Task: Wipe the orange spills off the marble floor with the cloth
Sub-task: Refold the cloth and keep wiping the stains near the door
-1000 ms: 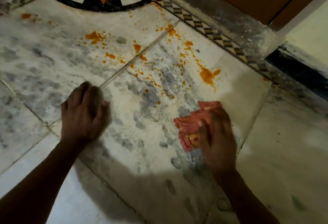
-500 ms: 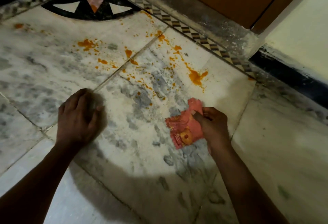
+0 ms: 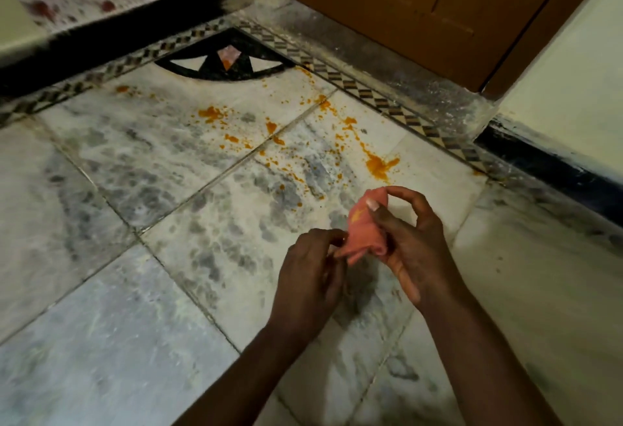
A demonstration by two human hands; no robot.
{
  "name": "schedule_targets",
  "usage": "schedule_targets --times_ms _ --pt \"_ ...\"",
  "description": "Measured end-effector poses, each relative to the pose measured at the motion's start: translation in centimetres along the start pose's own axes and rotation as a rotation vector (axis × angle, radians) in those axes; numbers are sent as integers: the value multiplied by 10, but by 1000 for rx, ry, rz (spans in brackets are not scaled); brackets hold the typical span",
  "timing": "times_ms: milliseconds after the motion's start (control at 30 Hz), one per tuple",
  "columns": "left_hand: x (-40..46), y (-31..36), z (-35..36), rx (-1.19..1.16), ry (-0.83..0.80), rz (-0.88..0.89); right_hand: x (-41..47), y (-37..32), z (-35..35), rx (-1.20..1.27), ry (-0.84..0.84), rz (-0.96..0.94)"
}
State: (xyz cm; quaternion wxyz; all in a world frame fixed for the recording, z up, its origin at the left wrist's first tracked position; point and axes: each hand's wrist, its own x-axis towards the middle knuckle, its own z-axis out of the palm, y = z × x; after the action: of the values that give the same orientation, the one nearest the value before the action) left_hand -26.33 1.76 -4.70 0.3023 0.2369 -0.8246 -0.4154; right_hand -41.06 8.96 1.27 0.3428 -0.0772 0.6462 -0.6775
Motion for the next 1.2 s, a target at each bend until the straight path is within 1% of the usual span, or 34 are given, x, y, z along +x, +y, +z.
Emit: schedule_targets --times_ms 67,133,233,300,367,400,467,567,667,733,800,867,967,1033,1100,1133,1167,1200 --pt "6 12 -6 -33 -17 -1 -5 -7 -12 -32 18 -3" --pt "13 29 -20 -12 -96 20 -8 -10 -25 -46 19 34" --pt "29 47 -40 62 -193 46 -16 -12 -39 -39 -96 91" --pt "42 55 -49 142 -220 94 -20 -10 -47 -187 -193 87" --pt "55 62 -54 217 -257 152 -25 -4 -46 -415 -262 2" --pt "61 67 -56 253 -288 175 -26 1 -43 -496 -240 -24" --pt "69 72 -56 349 -345 234 -24 11 -38 -552 -155 -46" --pt "64 72 -52 543 -293 386 -21 17 -29 -652 -36 -129" --pt "35 61 -43 619 -262 421 -24 12 -23 -467 13 -106" --pt "14 45 -32 578 -264 389 -29 6 -18 -341 30 -78" --pt "1 36 -25 521 -237 344 -34 2 -12 -159 44 -24" --pt "-4 31 -19 468 -195 291 -39 0 -5 34 4 42" --pt "-12 30 -21 414 -123 249 -39 3 8 244 -114 122" --pt "-13 26 -25 415 -44 231 -31 6 18 382 -121 201" --pt "-9 15 -27 440 -5 206 -19 15 27 459 -67 260" --pt "-6 7 -26 459 -8 197 -10 22 29 460 -21 273" --pt "-4 0 -25 479 -35 192 -1 30 28 451 32 273" --pt "-3 -8 -23 489 -95 183 10 41 22 399 107 283"
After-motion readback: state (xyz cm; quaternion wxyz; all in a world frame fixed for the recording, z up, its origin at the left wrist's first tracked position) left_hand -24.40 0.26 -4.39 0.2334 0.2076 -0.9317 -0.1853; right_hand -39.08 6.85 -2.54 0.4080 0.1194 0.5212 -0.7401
